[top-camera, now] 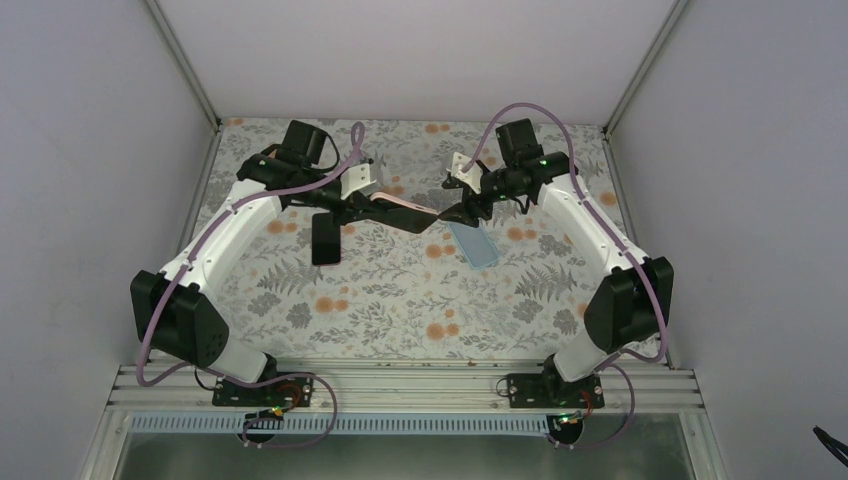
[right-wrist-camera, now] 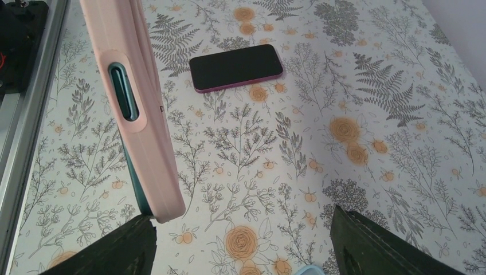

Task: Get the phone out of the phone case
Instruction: Remove the phone case from the phone.

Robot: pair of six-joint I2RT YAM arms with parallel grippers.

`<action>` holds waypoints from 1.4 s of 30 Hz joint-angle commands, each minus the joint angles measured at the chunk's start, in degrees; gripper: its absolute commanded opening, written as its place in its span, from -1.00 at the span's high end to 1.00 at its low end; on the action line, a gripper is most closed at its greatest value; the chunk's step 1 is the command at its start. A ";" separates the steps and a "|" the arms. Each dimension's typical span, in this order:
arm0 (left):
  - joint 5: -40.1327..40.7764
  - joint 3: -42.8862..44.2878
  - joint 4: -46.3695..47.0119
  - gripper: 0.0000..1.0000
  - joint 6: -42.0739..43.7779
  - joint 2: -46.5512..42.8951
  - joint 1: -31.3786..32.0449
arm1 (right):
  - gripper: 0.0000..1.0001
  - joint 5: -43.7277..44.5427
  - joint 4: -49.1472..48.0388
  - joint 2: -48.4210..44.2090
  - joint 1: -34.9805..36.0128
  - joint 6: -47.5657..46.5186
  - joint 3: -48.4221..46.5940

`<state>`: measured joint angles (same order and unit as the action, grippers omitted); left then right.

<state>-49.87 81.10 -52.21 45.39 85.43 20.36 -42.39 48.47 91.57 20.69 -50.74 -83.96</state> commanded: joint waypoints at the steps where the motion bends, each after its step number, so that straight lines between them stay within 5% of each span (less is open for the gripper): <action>1: -2.60 0.86 2.76 0.95 -0.60 -1.28 -0.15 | -0.57 -1.55 -0.34 0.81 0.76 0.38 -1.50; 22: -5.76 1.76 -0.61 0.95 1.21 -0.74 0.88 | -0.55 2.93 -4.81 6.92 1.03 3.16 -7.82; 42: -11.74 5.57 -13.41 0.95 11.16 1.64 1.57 | -0.56 7.06 -4.19 13.79 -0.87 2.03 -17.47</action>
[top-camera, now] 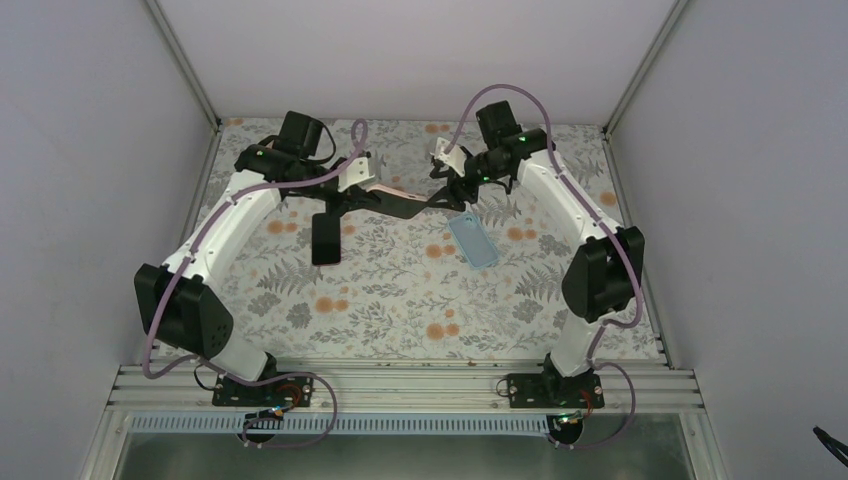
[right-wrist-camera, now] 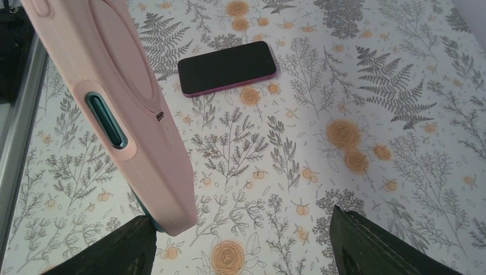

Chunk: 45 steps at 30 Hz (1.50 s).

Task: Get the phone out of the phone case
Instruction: Remove the phone case from the phone.

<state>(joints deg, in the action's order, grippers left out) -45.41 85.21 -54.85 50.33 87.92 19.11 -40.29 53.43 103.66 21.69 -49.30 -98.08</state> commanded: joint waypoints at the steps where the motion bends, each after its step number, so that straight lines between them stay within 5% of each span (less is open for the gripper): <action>1: -16.14 1.58 -11.38 0.95 6.85 -0.81 2.83 | -0.55 4.84 -8.95 1.75 -2.05 0.50 -3.49; 14: -15.46 2.73 -13.02 0.95 8.18 -0.58 3.21 | -0.55 2.48 -5.62 1.69 -2.35 -1.28 -4.74; 22: -12.70 1.47 -9.74 0.95 6.07 -0.90 3.21 | -0.70 -0.23 4.95 -11.20 -1.53 -9.00 6.55; 34: -11.11 1.10 -8.21 0.95 4.72 -1.03 3.21 | -0.71 -1.20 2.93 -18.75 3.46 -5.22 16.99; 45: -10.95 1.25 -8.43 0.95 4.82 -1.13 3.21 | -0.68 0.17 0.48 -18.56 3.47 -4.05 16.88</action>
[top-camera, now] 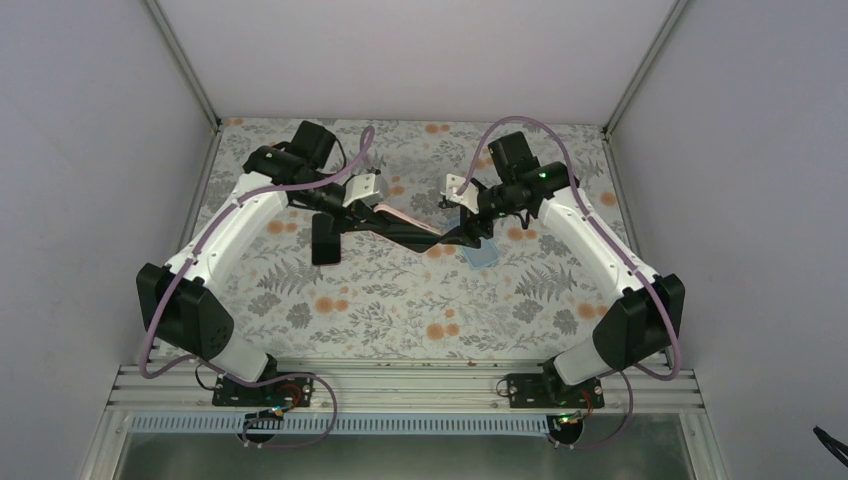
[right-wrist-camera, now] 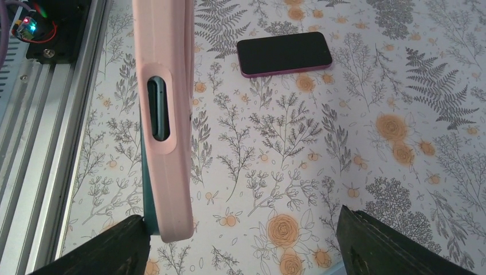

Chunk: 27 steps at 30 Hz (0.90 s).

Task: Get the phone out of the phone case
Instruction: Remove the phone case from the phone.

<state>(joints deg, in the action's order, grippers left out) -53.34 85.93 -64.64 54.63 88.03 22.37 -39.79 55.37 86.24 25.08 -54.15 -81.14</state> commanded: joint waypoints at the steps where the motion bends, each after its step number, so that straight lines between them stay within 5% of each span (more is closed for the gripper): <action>1: -2.89 0.53 1.39 0.95 0.47 -1.21 -0.05 | -0.68 -0.37 -1.09 -1.27 0.06 0.72 -0.24; 27: -2.20 0.22 1.92 0.95 0.40 -1.06 -0.05 | -0.65 -1.54 1.22 -2.47 -1.61 -0.47 0.30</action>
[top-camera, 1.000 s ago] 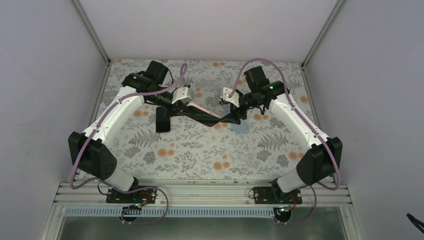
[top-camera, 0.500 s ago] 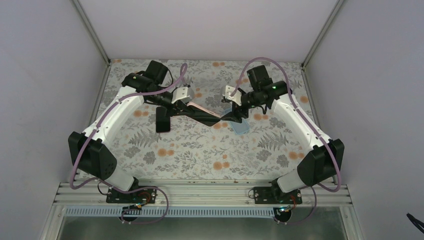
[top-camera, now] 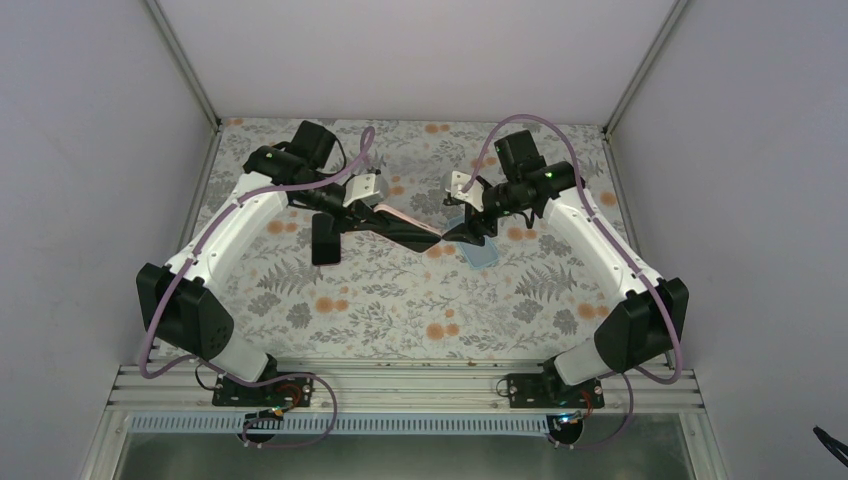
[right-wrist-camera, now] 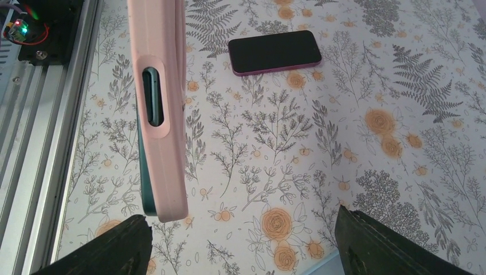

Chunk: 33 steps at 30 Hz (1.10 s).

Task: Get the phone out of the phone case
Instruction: Remove the phone case from the phone.

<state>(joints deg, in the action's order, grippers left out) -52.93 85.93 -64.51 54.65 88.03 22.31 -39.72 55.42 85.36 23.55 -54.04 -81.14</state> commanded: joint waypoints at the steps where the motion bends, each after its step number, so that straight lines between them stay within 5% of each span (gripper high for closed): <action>1: -2.62 0.23 1.84 0.95 0.36 -0.96 0.02 | -0.65 -1.52 1.30 -1.51 -0.08 -0.62 0.43; 33: -6.53 1.26 -0.10 0.95 1.38 -1.15 0.02 | -0.62 6.02 -12.72 4.64 -0.52 7.29 -1.44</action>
<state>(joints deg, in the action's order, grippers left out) -50.00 85.93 -64.05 54.65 88.03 21.74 -38.24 50.06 89.12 23.51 -50.59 -81.01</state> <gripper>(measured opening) 0.118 0.812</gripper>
